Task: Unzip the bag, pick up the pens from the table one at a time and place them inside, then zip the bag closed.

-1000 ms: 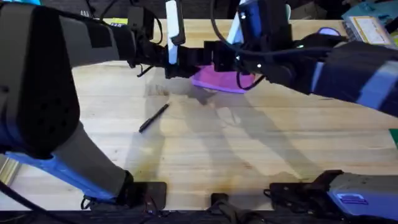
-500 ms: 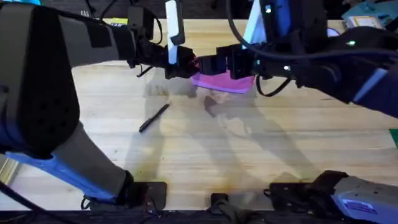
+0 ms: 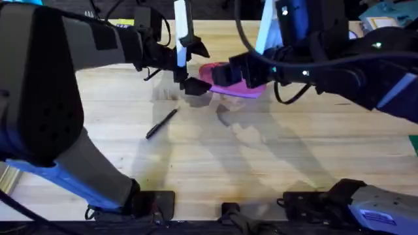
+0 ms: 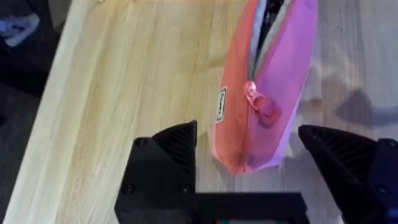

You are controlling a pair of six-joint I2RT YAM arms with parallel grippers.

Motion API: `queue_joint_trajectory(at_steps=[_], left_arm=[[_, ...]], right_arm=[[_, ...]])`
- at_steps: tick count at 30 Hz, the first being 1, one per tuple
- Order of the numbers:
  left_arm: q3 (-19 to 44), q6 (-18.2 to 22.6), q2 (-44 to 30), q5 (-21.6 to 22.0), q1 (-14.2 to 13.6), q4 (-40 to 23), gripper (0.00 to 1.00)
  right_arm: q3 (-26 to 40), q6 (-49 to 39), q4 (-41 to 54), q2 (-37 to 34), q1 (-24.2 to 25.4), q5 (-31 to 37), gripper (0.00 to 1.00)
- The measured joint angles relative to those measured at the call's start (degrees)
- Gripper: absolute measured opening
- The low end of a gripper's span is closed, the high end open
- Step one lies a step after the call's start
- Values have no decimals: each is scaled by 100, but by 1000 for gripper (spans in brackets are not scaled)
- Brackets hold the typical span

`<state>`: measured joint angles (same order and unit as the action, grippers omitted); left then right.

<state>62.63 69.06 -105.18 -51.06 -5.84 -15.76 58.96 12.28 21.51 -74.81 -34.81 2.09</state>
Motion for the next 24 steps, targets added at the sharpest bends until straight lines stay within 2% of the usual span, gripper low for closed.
queue_joint_trajectory(at_steps=[4,7,11,20,24], left_arm=[[0,0,3,-367,114,11,993],[0,0,124,-630,326,-97,993],[0,1,542,-770,584,-487,993],[0,0,1400,-728,657,-1882,993],[0,0,1647,-598,657,-2253,993]], right_arm=[[212,-383,665,0,0,0,996],[536,-675,1063,0,0,0,996],[966,-1071,1330,0,0,0,996],[1589,-2110,1643,0,0,261,997],[1692,-2677,1647,0,0,478,997]])
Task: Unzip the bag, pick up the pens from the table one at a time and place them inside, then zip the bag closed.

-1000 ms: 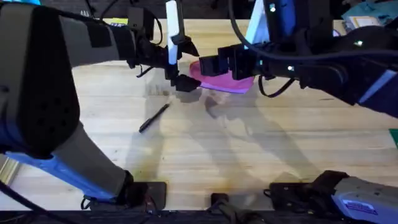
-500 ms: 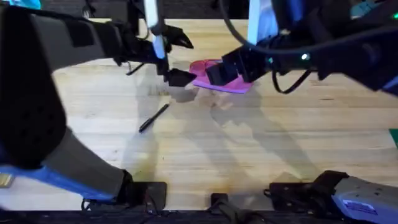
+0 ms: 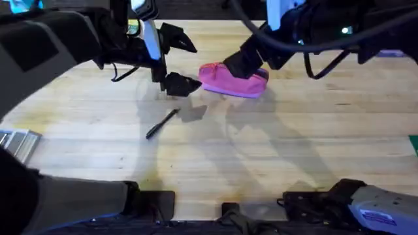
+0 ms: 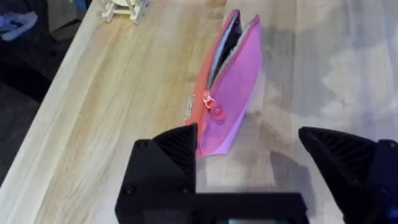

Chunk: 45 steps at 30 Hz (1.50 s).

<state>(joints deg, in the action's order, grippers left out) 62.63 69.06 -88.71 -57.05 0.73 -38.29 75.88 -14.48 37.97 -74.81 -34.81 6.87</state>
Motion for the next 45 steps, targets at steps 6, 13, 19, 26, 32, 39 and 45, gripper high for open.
queue_joint_trajectory(at_steps=[6,13,19,26,32,39,45], left_arm=[[0,0,212,142,0,-142,993],[0,0,213,161,0,-141,993],[0,0,214,161,0,-141,993],[0,0,212,161,0,-141,993],[0,0,212,162,0,-141,993],[0,0,212,161,0,-141,993],[0,0,213,163,0,-141,993]], right_arm=[[0,-638,400,-27,0,133,996],[0,-606,492,-290,121,130,995],[0,-552,496,-544,457,133,995],[0,-526,454,-767,709,132,575],[0,-523,189,-767,819,132,34],[2,-526,143,-856,826,132,30],[2,-798,-3,-1178,826,132,30]])
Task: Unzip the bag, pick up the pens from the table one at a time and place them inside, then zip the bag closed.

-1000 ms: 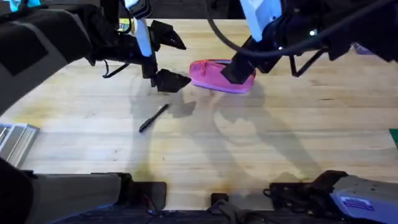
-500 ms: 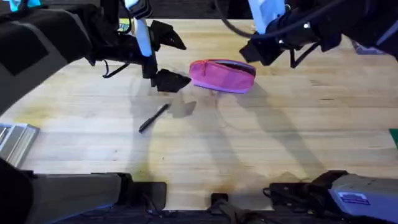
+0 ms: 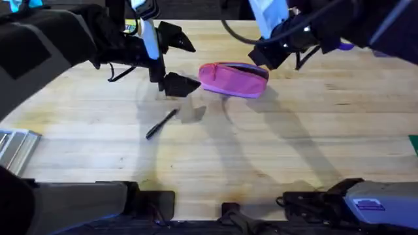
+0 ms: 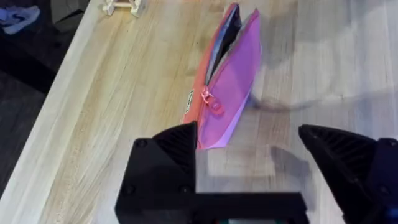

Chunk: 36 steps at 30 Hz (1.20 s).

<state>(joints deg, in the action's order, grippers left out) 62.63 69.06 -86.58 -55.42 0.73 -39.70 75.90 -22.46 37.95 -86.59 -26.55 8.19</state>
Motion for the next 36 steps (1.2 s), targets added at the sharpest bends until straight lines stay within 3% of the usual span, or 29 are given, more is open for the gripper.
queue_joint_trajectory(at_steps=[21,36], left_arm=[[0,0,1,0,0,4,993],[0,0,1,2,0,4,993]], right_arm=[[0,-1639,-304,-842,-1,-311,30],[2,-1810,-530,-1374,0,-398,30]])
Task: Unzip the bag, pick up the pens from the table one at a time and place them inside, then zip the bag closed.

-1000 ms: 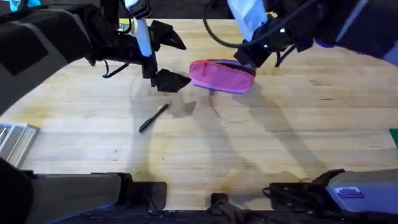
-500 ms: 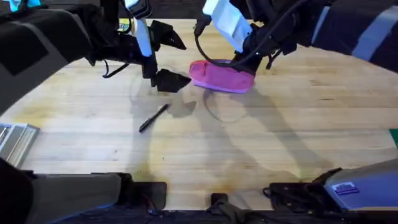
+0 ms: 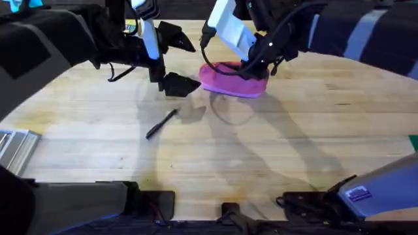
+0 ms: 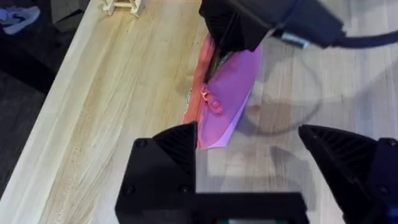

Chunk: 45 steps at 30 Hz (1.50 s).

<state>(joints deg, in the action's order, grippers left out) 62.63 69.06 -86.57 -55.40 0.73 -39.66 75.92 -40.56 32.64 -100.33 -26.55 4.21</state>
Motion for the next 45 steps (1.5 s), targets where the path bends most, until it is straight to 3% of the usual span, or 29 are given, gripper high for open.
queue_joint_trajectory(at_steps=[11,12,18,19,34,45], left_arm=[[0,0,-1,0,0,0,993],[0,0,-1,-2,0,0,993],[0,0,1,0,0,0,993],[0,0,1,0,0,2,993],[0,0,-1,15,0,0,993],[0,20,0,125,0,37,993]], right_arm=[[0,-2,-265,-383,-2,0,31],[0,-5,-267,-383,0,0,89],[69,-54,-275,-364,35,83,947],[99,-57,-268,-358,51,82,982],[118,6,-17,-253,46,42,997],[118,623,430,776,20,-34,998]])
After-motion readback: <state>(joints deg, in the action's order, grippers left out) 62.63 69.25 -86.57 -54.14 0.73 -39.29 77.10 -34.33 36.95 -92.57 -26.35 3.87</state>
